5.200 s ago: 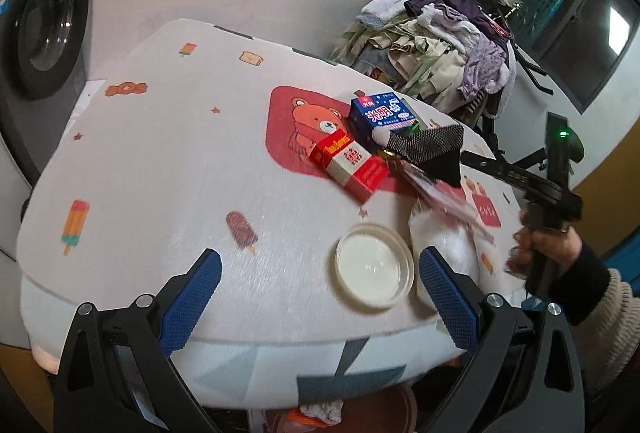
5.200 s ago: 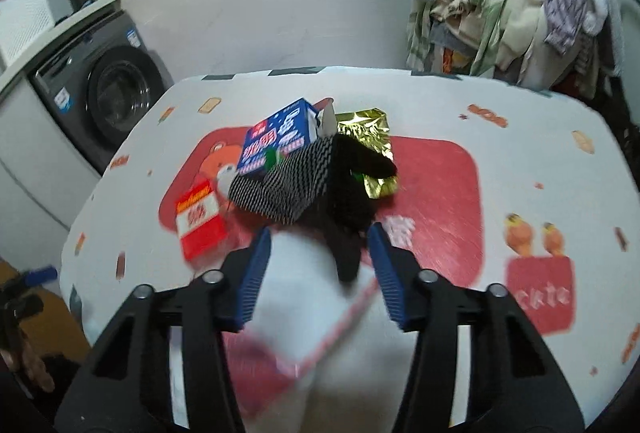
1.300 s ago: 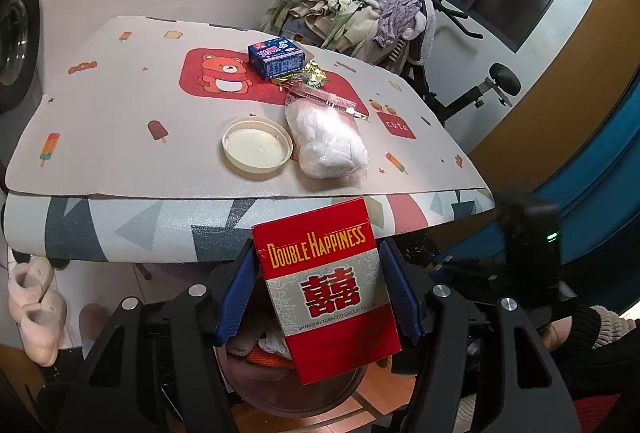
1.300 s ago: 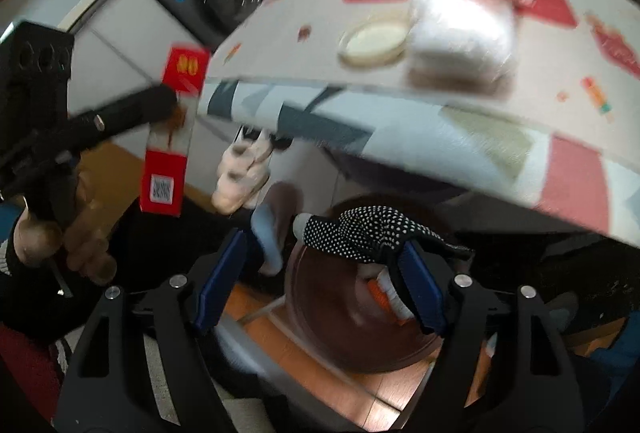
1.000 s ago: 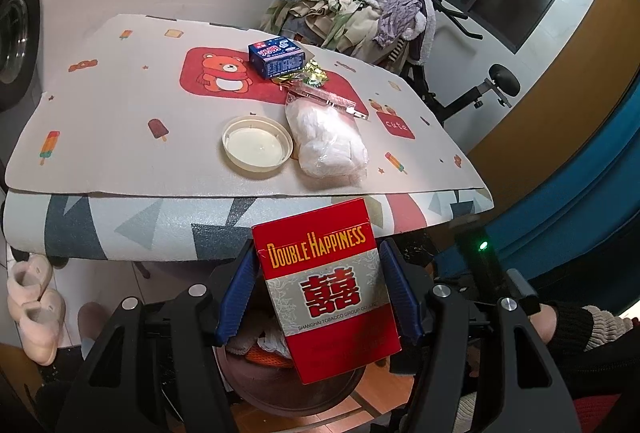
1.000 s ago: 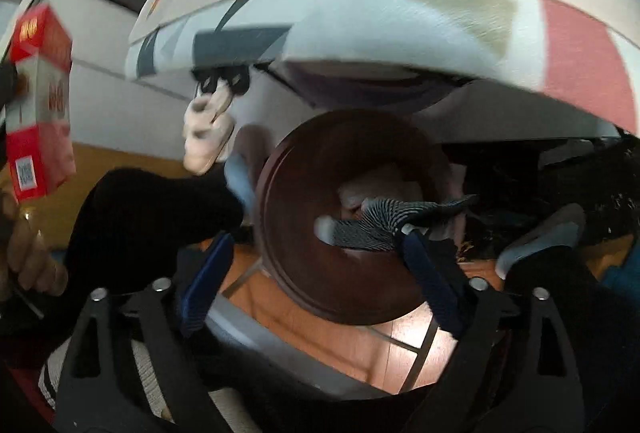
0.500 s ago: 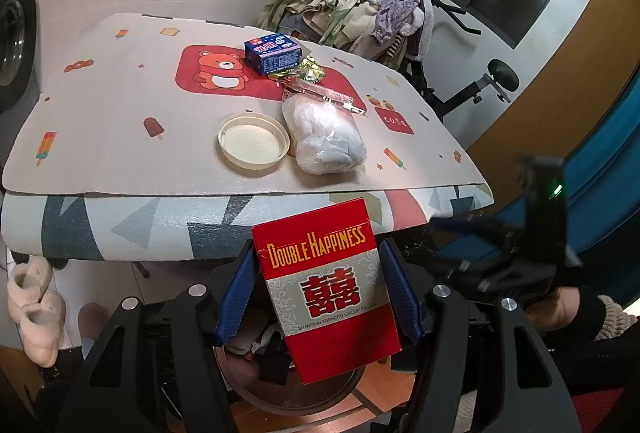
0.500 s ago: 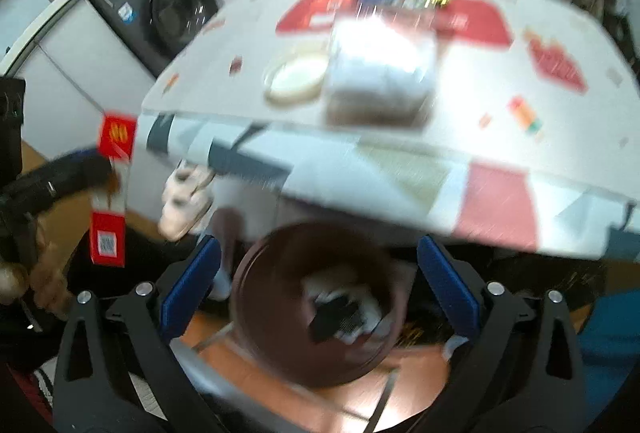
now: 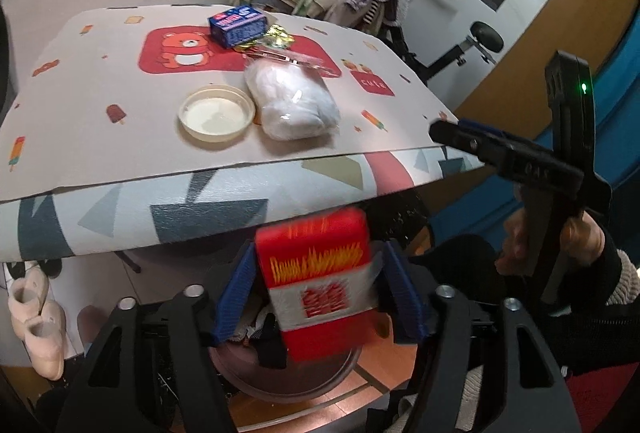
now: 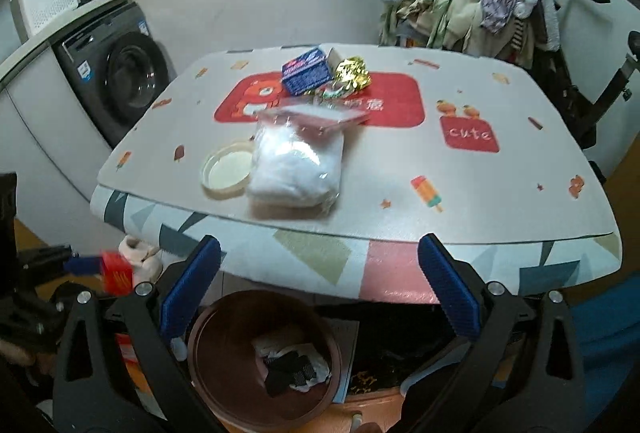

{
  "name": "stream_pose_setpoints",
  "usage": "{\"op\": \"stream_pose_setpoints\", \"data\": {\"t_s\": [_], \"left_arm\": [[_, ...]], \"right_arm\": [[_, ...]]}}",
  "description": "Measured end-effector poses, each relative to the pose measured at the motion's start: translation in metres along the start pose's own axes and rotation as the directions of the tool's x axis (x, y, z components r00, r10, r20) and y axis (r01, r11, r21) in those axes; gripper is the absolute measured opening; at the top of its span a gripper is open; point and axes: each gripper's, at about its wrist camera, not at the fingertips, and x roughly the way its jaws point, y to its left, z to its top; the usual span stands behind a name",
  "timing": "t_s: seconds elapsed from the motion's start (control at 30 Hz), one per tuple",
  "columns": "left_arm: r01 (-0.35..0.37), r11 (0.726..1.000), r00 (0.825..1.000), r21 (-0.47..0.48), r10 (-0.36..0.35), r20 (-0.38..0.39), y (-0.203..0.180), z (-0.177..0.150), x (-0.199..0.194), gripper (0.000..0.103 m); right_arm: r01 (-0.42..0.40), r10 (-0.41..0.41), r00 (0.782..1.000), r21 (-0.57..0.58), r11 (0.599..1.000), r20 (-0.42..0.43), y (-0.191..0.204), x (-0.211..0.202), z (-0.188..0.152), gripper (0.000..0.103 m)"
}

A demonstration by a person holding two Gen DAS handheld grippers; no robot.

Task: Collect trash
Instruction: 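Open the left tool over the bin to drop the red box, then move both open tools from the bin back toward the table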

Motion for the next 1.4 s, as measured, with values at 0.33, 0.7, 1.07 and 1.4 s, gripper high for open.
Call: {"op": "stream_pose_setpoints", "data": {"t_s": [0.33, 0.7, 1.07, 1.4], "left_arm": [[-0.115, 0.993, 0.991, -0.039, 0.118, 0.067, 0.013, 0.007, -0.013, 0.092], [-0.193, 0.98, 0.972, -0.058, 0.199, 0.122, 0.03, 0.016, -0.029, 0.093], [-0.223, 0.974, 0.964, -0.047, 0.228, 0.135, 0.033, 0.021, -0.031, 0.093], [-0.228, 0.972, 0.965, -0.051, 0.233, 0.121, 0.039, 0.024, -0.025, 0.093]], "right_arm": [[-0.012, 0.012, 1.0, 0.005, 1.0, -0.012, 0.003, 0.003, -0.004, 0.097], [0.012, -0.013, 1.0, -0.028, 1.0, -0.024, 0.012, 0.006, -0.002, 0.097], [0.015, -0.016, 1.0, -0.046, 0.999, -0.023, 0.017, 0.008, 0.003, 0.097], [0.01, -0.012, 0.999, -0.044, 0.999, -0.048, 0.016, 0.019, 0.006, 0.097]]}}
